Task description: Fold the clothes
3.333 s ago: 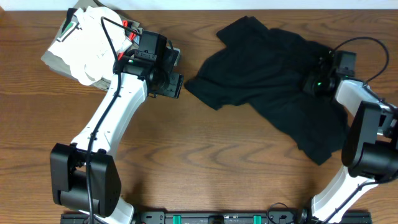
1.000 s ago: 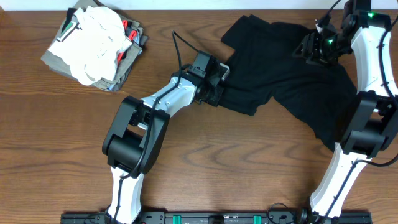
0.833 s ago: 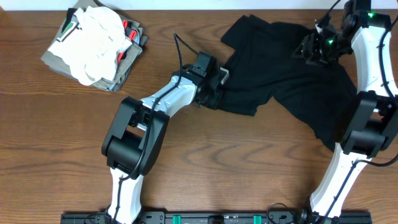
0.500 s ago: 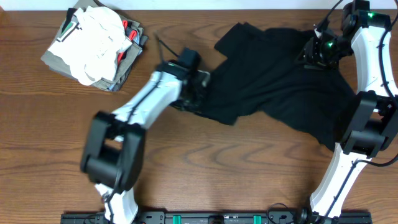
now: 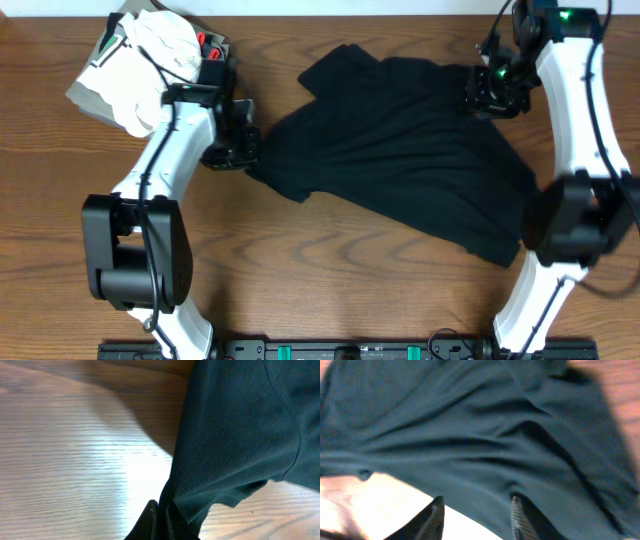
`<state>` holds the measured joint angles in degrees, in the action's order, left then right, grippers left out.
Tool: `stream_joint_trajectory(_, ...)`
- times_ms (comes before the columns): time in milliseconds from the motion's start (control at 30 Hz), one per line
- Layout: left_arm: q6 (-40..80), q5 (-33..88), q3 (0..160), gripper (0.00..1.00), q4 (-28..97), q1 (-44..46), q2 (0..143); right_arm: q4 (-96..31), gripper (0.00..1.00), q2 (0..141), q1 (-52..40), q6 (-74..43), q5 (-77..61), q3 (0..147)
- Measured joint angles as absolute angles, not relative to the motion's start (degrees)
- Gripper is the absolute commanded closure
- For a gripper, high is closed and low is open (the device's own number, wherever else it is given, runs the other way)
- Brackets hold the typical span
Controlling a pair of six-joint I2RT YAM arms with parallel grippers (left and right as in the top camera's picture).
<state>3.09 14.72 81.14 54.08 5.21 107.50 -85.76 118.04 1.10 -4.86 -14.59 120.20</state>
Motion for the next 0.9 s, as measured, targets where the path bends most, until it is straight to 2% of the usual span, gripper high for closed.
stream_joint_trajectory(200,3.2,14.6,81.1,0.94,53.8,4.2,107.5,-94.8,0.51,103.9,-3.3,-9.1,-8.4,120.6)
stream_joint_trajectory(267,3.2,14.6,81.1,0.94,53.4,4.2,107.5,-97.1,0.48,100.9,-4.2,-10.6,-6.7,120.4)
stream_joint_trajectory(467,3.2,14.6,81.1,0.94,52.9,4.2,107.5,-95.9,0.52,95.6,-3.6,-14.8,-2.8,109.4)
stream_joint_trajectory(633,3.2,14.6,81.1,0.94,52.9,4.2,107.5,-87.7,0.54,95.9,-1.0,-16.8,-2.6,96.5)
stream_joint_trajectory(900,3.2,14.6,81.1,0.94,52.9,4.2,107.5,-67.5,0.51,96.2,7.2,-18.6,-4.7,78.1)
